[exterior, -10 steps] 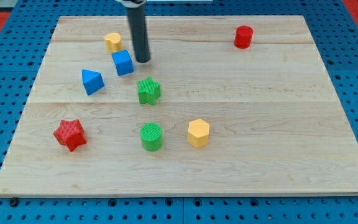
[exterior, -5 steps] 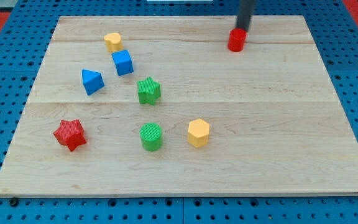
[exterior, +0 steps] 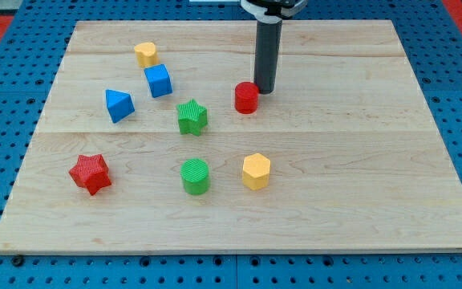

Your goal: Place the red circle in between green star and green circle

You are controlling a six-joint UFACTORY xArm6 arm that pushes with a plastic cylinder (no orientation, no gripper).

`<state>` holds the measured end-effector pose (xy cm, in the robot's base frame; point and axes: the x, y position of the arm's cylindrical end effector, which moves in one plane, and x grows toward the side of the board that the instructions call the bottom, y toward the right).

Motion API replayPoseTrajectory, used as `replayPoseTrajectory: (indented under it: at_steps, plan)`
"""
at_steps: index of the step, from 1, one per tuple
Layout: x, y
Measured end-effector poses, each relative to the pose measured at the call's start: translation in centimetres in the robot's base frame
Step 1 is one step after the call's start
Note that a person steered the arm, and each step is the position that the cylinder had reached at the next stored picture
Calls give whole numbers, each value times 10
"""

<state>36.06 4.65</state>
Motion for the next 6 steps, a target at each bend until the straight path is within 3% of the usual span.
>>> replayPoseTrajectory:
  at_steps: [3,4,5,6]
  plan:
    - [95,-17]
    - [79,11]
    - [45,3]
    - [37,-37]
